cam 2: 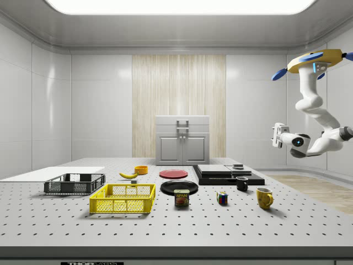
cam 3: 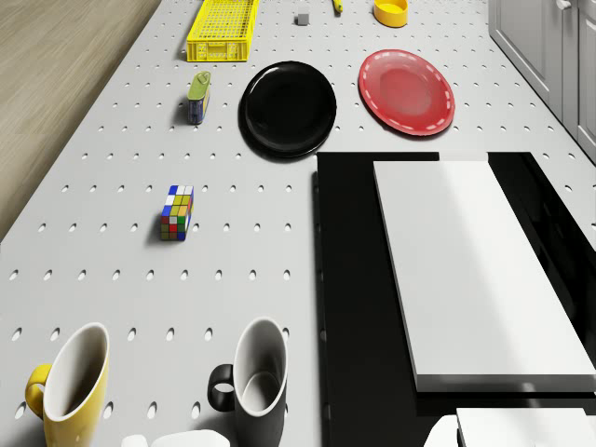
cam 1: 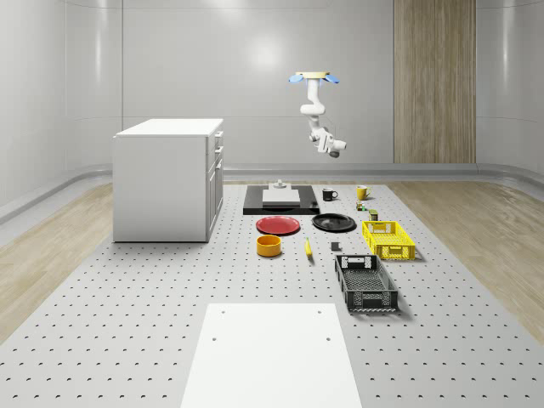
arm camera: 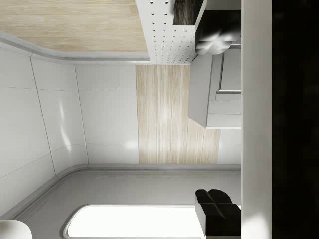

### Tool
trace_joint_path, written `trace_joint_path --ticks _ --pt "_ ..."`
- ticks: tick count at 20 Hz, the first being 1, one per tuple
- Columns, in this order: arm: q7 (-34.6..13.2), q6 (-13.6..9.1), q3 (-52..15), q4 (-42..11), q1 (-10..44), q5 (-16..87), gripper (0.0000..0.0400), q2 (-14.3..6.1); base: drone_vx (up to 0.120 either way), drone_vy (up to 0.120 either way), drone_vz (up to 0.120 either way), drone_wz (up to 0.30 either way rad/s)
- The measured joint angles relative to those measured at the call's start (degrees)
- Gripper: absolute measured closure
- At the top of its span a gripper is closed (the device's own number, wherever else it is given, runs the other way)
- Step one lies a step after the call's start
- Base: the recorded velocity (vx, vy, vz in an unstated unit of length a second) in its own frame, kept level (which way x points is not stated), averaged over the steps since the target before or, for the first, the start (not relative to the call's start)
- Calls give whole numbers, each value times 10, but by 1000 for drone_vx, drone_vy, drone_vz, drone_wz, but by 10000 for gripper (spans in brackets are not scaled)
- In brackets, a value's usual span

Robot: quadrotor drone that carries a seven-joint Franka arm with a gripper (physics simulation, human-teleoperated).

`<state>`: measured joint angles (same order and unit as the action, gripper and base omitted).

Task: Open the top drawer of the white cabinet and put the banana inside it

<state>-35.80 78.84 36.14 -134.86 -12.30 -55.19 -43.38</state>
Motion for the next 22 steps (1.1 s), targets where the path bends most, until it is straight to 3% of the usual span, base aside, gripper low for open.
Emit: trace_joint_path --ticks 22 --pt "-17 63 77 -41 -101 -18 0 -63 120 -120 120 0"
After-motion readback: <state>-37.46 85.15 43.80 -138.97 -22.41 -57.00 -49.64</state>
